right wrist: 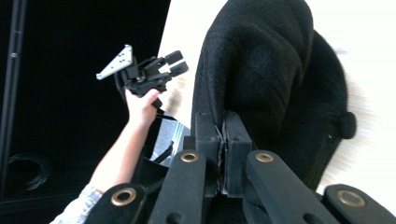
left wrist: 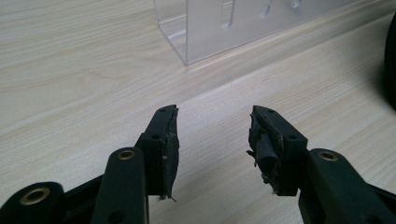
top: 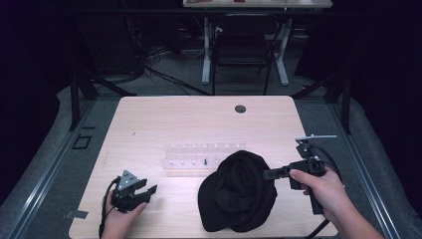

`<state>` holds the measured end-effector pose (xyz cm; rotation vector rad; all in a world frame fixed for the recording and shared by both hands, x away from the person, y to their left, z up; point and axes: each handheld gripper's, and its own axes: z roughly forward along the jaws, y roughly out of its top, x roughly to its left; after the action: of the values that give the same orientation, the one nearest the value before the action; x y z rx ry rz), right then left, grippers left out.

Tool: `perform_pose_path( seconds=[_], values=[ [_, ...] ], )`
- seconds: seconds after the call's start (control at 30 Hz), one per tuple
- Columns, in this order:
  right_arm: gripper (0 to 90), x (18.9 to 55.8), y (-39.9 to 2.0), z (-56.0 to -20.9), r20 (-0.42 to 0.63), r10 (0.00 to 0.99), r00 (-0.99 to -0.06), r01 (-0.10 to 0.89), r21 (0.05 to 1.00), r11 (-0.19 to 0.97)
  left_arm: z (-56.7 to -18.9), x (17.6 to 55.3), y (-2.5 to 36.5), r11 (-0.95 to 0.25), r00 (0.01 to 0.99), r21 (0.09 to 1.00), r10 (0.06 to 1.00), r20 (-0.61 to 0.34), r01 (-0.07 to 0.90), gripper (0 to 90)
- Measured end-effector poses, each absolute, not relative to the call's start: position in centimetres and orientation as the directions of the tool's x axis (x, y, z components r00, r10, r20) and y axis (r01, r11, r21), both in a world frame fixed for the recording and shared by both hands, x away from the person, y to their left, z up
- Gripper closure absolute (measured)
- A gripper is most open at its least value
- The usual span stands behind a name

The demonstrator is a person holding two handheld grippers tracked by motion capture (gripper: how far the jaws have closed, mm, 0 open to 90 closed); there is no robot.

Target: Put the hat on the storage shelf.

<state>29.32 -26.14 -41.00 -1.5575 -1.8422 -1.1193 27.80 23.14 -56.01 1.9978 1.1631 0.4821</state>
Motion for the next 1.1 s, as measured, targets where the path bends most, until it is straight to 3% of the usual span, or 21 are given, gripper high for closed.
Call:
perform_pose_path(
  seconds=[0.4, 1.1],
  values=[
    [87.8, 28.8, -26.3, -39.0, 0.825, 0.494, -0.275, 0.948, 0.320, -0.007, -56.0, 27.8, 23.1, -0.291, 0.512, 0.769, 0.857, -0.054, 0.569, 50.9],
    [88.0, 28.8, -28.5, -36.0, 0.833, 0.465, -0.301, 0.909, 0.398, -0.125, -56.1, 27.8, 23.1, -0.302, 0.514, 0.769, 0.857, -0.040, 0.563, 48.6]
  ],
)
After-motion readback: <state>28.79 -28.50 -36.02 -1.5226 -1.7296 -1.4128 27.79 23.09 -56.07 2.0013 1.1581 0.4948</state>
